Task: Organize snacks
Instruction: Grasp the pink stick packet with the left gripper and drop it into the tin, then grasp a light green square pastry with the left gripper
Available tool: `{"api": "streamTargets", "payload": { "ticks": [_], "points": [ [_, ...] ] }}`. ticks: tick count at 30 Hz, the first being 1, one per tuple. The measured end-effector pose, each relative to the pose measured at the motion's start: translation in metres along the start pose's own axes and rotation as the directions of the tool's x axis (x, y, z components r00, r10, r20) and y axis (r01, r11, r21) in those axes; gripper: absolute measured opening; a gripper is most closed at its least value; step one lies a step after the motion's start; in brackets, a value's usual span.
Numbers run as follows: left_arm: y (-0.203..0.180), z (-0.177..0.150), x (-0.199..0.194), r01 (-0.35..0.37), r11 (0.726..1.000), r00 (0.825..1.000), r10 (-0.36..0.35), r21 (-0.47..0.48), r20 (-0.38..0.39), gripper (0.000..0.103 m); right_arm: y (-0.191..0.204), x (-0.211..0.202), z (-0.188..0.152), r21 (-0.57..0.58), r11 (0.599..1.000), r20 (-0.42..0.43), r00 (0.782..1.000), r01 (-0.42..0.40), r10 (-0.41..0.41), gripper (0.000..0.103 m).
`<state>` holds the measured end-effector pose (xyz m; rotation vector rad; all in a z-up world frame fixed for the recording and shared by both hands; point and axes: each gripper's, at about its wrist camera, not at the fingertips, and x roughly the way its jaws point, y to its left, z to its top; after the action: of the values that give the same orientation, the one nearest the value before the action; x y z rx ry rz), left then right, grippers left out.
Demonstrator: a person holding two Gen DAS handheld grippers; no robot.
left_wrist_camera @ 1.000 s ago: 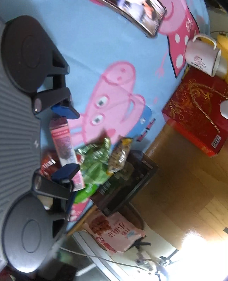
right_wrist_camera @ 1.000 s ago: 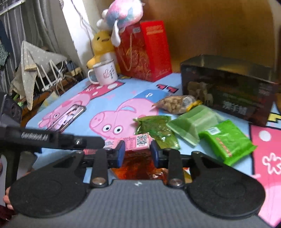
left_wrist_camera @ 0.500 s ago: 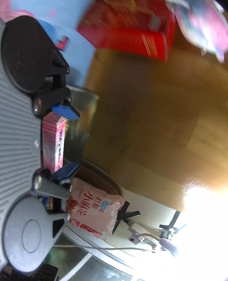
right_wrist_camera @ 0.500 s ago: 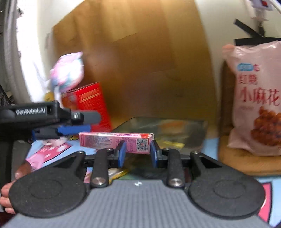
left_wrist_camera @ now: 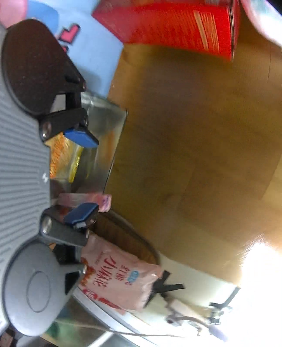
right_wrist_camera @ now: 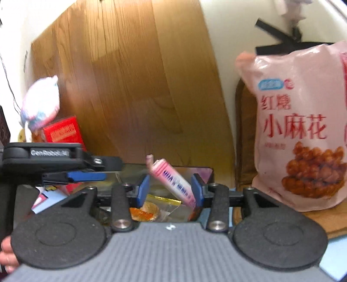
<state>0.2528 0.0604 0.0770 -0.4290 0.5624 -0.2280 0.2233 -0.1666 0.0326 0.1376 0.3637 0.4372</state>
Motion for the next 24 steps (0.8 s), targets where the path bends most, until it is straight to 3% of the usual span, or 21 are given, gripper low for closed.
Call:
{"api": "streamTargets", "payload": {
  "ticks": [3,5,12,17,19,24],
  "points": [
    [0.009,-0.012,-0.033,-0.002,1.000,1.000,0.002,0.007,0.004,0.061,-0.006,-0.025,-0.008,0.036,0.998,-0.011,0.999,-0.043,0.043,0.048],
    [0.012,-0.026,-0.053,-0.016,1.000,1.000,0.016,0.025,0.009,0.068,-0.009,-0.046,-0.020,0.063,0.995,-0.027,0.997,-0.073,0.075,0.054],
    [0.031,-0.085,-0.109,-0.018,1.000,0.998,0.017,-0.014,-0.062,0.069,-0.009,-0.108,-0.071,0.125,0.990,-0.088,0.993,-0.066,0.078,0.054],
    [0.023,-0.119,-0.139,0.044,0.999,0.991,-0.044,-0.002,-0.127,0.069,0.000,-0.138,-0.093,0.189,0.973,-0.122,0.980,-0.135,0.160,0.056],
    [0.018,-0.133,-0.145,0.102,0.995,0.980,-0.102,-0.006,-0.173,0.069,0.011,-0.146,-0.101,0.162,0.973,-0.153,0.970,-0.163,0.188,0.056],
    [0.011,-0.166,-0.158,0.211,0.976,0.932,-0.215,-0.047,-0.291,0.067,0.030,-0.146,-0.116,0.123,0.971,-0.218,0.949,-0.205,0.228,0.056]
  ]
}}
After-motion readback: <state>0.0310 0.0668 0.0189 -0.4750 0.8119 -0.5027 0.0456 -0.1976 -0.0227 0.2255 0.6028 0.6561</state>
